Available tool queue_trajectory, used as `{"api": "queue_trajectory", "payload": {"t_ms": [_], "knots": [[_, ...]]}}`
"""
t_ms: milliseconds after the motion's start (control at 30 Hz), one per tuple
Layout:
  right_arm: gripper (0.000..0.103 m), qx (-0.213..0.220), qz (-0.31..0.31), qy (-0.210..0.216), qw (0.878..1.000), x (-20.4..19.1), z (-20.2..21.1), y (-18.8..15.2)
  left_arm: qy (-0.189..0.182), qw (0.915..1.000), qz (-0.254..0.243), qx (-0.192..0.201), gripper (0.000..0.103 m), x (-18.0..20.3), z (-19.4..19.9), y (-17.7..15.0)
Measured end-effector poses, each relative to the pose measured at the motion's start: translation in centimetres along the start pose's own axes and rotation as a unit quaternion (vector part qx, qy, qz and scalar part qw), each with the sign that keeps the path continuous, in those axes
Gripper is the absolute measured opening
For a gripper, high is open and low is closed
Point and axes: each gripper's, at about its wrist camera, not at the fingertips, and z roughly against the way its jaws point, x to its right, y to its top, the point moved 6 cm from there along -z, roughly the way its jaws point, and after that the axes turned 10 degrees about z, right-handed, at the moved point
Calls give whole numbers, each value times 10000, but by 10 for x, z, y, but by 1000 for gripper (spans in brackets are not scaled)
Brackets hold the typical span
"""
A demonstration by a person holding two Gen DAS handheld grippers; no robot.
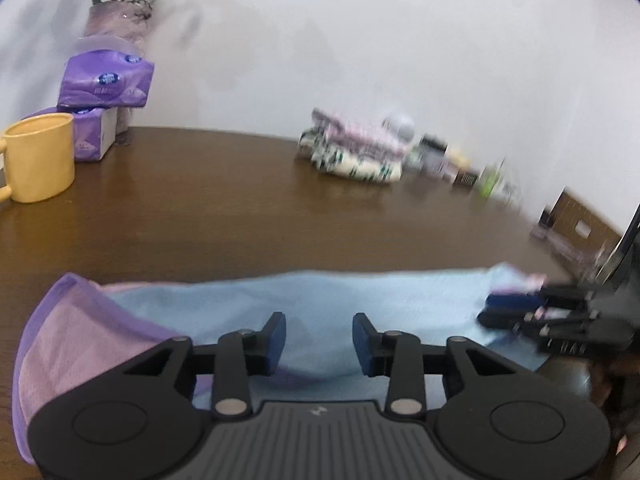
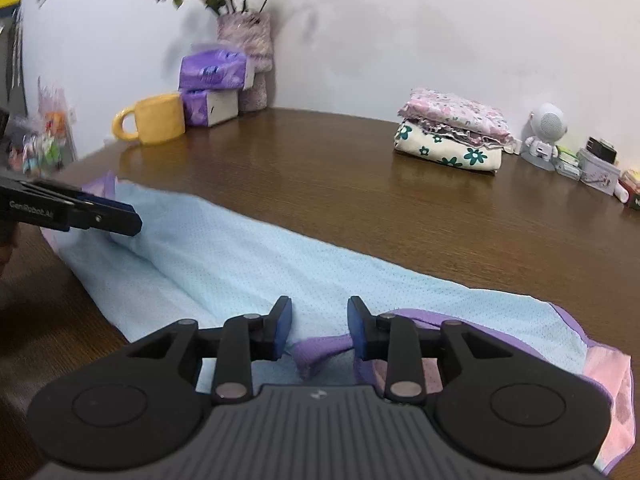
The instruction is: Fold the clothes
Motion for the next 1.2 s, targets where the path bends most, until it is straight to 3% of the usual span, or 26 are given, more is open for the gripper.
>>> {"api": "queue_trajectory", "payload": {"t_ms": [133, 267, 467, 733, 933, 1200], "knots": [[35, 154, -4, 85, 9998, -9, 6, 11, 69, 9997, -204, -125, 40, 5, -10, 3], [35, -36, 148, 144, 9998, -22, -2, 8, 166, 9983, -432, -345, 36, 5, -20, -6], [38, -228, 103, 171, 9995, -24, -6, -1, 370, 9987, -271, -205, 31, -10, -16, -6], [40, -137, 55, 140, 9998, -23, -3, -6, 744, 9972, 46, 39, 32, -35, -9, 4], [41, -116, 48, 152, 9998, -22, -3, -6, 1260, 9917, 163, 192, 30, -69, -1, 17], [43, -97, 51, 160, 9998, -21, -3, -6, 1357, 9902, 147, 288, 25, -94, -3, 35]]}}
